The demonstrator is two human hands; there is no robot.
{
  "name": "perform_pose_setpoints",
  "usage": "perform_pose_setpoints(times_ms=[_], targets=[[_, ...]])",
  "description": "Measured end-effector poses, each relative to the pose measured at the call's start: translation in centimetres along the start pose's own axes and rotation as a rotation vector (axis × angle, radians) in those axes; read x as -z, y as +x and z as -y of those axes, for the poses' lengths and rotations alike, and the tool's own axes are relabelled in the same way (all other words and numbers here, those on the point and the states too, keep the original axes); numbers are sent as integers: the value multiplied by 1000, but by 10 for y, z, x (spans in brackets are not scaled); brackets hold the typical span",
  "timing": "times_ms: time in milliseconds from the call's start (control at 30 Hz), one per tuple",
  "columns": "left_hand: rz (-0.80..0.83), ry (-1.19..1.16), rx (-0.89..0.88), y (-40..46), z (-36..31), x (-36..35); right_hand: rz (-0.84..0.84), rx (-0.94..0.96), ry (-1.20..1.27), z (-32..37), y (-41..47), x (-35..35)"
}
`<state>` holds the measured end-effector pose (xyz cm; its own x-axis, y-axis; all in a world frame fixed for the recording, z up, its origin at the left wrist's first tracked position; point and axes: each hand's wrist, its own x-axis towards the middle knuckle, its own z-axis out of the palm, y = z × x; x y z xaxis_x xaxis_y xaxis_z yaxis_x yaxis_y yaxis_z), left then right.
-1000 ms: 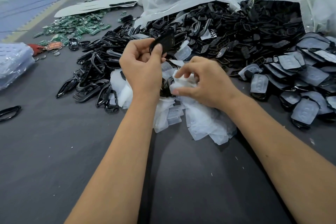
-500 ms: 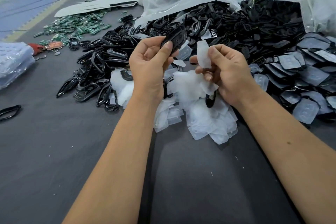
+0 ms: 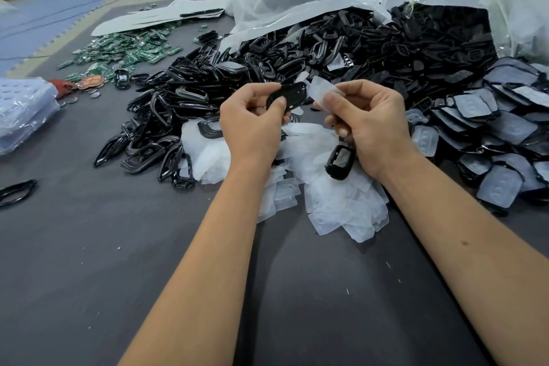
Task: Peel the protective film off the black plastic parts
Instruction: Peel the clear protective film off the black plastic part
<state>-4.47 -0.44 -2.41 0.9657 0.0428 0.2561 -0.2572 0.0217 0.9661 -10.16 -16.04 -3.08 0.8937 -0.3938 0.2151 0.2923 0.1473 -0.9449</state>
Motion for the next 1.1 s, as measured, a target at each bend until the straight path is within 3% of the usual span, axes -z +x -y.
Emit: perform_pose_setpoints(times_ms=[167,267,333,467,700,867,967,1100], targets=[[40,-102,43,-3,-4,-2,-67,-25,-35,-1,1,0],[68,-438,200,-1,-11,-1,-101,-34,-75,-3,3,0],[175,-595,281,1,-14,4,-83,-27,-122,-5,4,0],[375,-335,311,-1,-13,6,-9,36,-191,-4,2,-1],[261,-321,356,-1,-7,2,-87,9,-205,-7,3,-1],[142,-468,399,0,-11,5,-215,-81,-5,-2,5,2],[86,-472,315,8,-10,15,-252,-115,159,1,8,9],[161,-316,177,3,-7,11,-200,-125,249,1,6,8]])
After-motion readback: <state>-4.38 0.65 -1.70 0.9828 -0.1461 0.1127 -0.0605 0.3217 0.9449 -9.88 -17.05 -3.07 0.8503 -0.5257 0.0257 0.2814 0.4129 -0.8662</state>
